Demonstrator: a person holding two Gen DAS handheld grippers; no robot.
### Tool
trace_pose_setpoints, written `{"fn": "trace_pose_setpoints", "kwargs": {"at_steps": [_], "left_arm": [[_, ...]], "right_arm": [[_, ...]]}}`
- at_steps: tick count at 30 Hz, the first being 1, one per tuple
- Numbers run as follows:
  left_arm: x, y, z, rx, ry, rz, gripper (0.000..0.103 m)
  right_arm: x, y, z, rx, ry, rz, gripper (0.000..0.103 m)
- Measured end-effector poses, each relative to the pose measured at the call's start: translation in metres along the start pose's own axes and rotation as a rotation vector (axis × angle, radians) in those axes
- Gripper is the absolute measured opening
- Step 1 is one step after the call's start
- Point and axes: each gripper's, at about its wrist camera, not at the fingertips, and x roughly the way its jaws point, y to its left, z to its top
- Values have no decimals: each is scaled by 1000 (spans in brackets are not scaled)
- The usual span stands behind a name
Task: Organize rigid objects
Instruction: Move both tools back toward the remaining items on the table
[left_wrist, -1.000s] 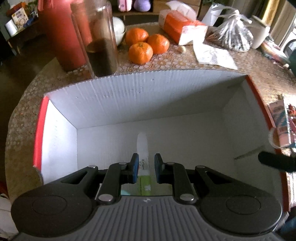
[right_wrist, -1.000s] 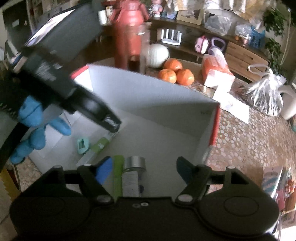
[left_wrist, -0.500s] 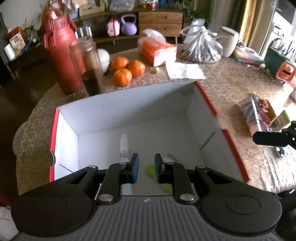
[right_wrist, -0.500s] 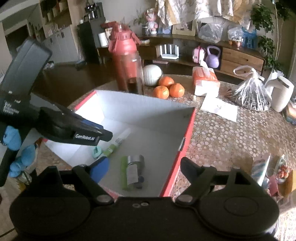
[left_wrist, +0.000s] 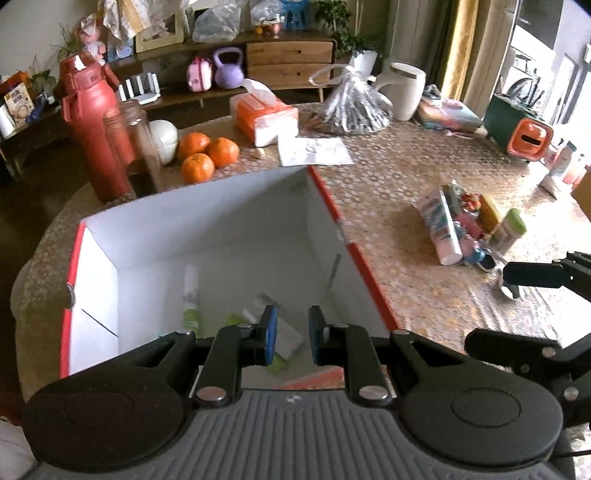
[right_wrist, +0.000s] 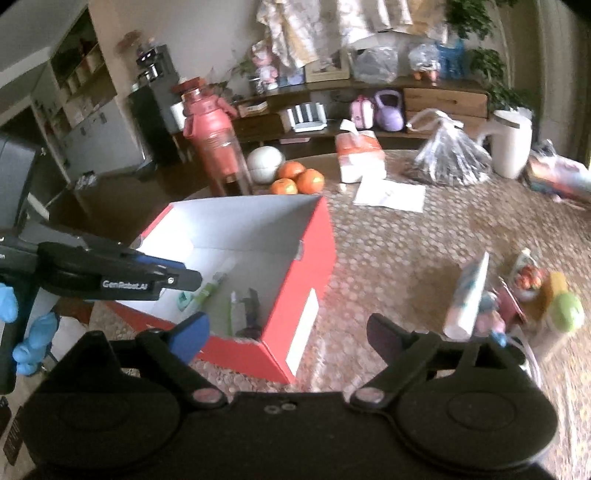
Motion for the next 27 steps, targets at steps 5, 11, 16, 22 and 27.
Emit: {"fn": "trace_pose_setpoints", "kwargs": {"at_steps": [5,11,16,22,27], "left_arm": [[-6,-22,-6,1,-13,-14,17],[-8,-43,-12,-16,-11,-48,17],[-10,-62,-16,-30,-21,-79,18],[-10,-91,-20,-3,-44,-95,57],[-3,-114,-21,12,-51,-127,76]], "right_arm": [[-22,-19,-15,42,-33,-24,95],[-45,-36,-32,60,-59,-48,97],[-65,-54,-47,91,-94,-80,98],[-84,-85,-68,156,-100,-138,98],[-94,-111,-84,203,-93,-182,98]]}}
